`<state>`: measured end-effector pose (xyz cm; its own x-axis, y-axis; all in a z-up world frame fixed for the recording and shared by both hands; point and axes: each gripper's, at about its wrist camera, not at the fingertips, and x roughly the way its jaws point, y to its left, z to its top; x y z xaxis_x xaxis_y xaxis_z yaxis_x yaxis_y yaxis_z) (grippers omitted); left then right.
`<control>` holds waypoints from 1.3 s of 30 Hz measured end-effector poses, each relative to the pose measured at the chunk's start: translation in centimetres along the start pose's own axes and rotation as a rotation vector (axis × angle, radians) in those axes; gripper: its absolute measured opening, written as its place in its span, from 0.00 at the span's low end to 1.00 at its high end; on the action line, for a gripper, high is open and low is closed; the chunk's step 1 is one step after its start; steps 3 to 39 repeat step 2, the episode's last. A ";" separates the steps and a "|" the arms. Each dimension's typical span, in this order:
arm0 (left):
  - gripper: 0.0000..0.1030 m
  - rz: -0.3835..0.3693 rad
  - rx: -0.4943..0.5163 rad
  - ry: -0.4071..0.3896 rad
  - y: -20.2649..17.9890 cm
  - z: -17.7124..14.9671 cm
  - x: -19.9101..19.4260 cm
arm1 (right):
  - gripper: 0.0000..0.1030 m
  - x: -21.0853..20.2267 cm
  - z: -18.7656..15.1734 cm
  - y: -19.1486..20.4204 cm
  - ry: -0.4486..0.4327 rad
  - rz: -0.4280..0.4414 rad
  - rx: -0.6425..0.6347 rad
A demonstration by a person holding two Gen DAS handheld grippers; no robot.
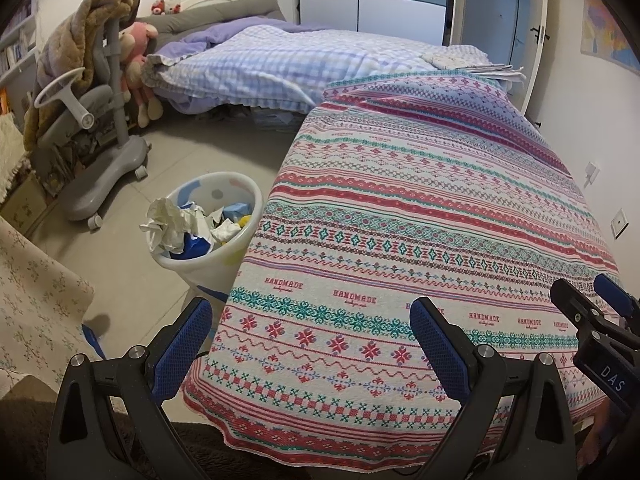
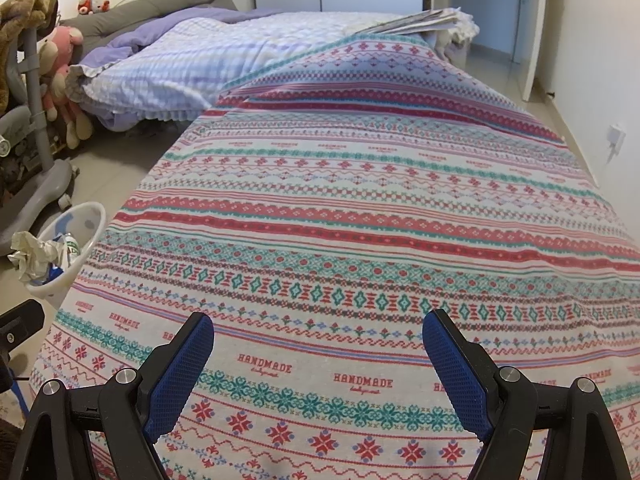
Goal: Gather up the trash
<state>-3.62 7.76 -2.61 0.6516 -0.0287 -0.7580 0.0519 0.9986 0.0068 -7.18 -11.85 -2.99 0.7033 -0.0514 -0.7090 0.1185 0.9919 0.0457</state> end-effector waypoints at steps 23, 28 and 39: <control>0.97 0.002 0.002 0.000 -0.2 0.0 -0.1 | 0.86 -0.1 0.0 0.0 -0.001 0.003 0.003; 0.97 0.002 0.002 0.000 -0.2 0.0 -0.1 | 0.86 -0.1 0.0 0.0 -0.001 0.003 0.003; 0.97 0.002 0.002 0.000 -0.2 0.0 -0.1 | 0.86 -0.1 0.0 0.0 -0.001 0.003 0.003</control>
